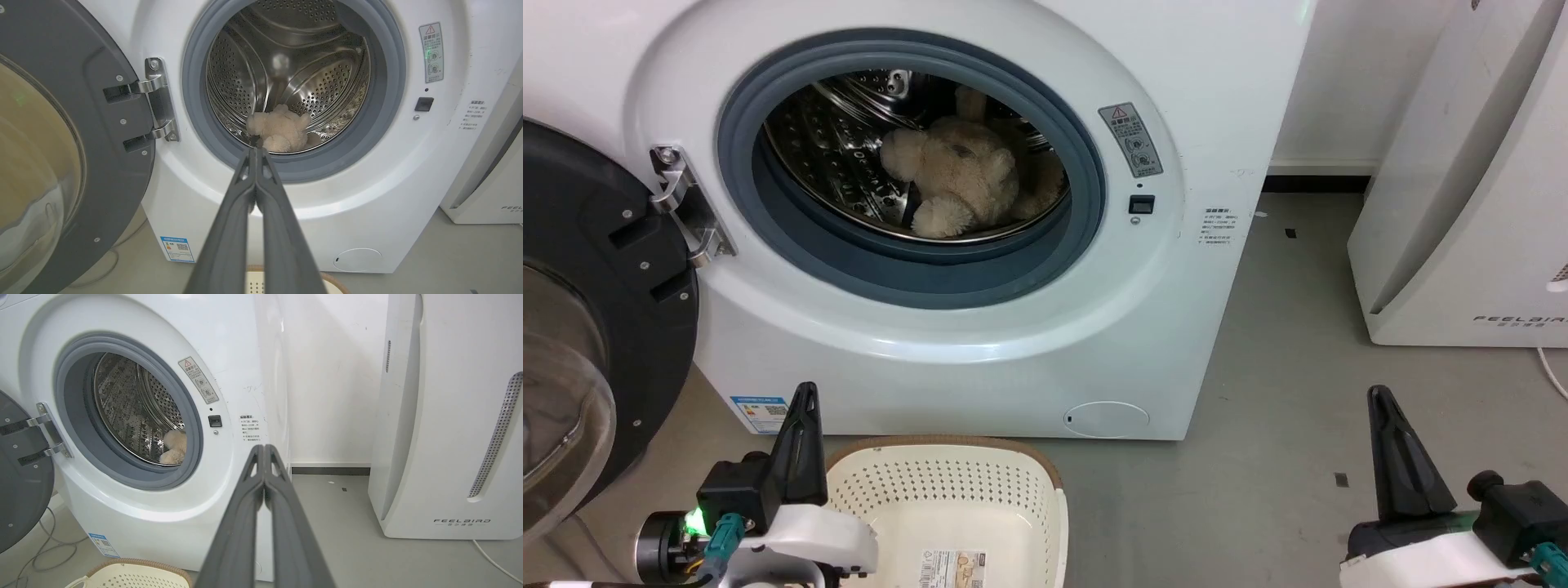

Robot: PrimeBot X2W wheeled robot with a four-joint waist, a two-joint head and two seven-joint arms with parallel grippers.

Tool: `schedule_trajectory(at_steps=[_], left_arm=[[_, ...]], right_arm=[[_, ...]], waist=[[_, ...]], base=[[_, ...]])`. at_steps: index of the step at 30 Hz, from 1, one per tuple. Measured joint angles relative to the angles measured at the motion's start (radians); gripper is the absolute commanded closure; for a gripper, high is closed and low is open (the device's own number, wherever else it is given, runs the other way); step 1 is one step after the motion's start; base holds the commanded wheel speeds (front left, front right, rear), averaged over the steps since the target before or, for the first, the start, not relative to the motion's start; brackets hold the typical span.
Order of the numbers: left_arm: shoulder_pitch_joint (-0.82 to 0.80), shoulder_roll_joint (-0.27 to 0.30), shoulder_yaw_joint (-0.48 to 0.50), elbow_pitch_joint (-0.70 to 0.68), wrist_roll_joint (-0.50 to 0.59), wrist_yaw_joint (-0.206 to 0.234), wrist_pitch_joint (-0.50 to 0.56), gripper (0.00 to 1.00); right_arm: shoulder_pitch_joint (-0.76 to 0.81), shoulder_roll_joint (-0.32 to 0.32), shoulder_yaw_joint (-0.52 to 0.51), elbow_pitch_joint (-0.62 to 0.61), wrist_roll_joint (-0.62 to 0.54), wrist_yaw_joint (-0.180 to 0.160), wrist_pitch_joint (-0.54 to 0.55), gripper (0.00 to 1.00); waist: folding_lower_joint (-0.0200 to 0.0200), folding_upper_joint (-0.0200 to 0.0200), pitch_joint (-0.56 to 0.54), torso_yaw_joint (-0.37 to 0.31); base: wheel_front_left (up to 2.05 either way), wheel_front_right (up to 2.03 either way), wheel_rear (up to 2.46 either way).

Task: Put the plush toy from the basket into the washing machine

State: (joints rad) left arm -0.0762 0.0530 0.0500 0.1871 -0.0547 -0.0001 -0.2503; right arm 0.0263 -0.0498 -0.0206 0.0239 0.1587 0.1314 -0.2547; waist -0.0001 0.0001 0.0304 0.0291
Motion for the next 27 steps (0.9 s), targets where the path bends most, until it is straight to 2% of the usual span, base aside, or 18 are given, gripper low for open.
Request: schedule_trajectory(at_steps=[27], left_arm=[[0.002,0.0,-0.009,-0.038,0.008,0.0,0.056,1.0]], right_arm=[[0.0,0.0,0.003,-0.002,-0.029,0.0,0.06,1.0]], waist=[[0.0001,0.0,-0.007,-0.007]], base=[[0.0,0.0,0.0]])
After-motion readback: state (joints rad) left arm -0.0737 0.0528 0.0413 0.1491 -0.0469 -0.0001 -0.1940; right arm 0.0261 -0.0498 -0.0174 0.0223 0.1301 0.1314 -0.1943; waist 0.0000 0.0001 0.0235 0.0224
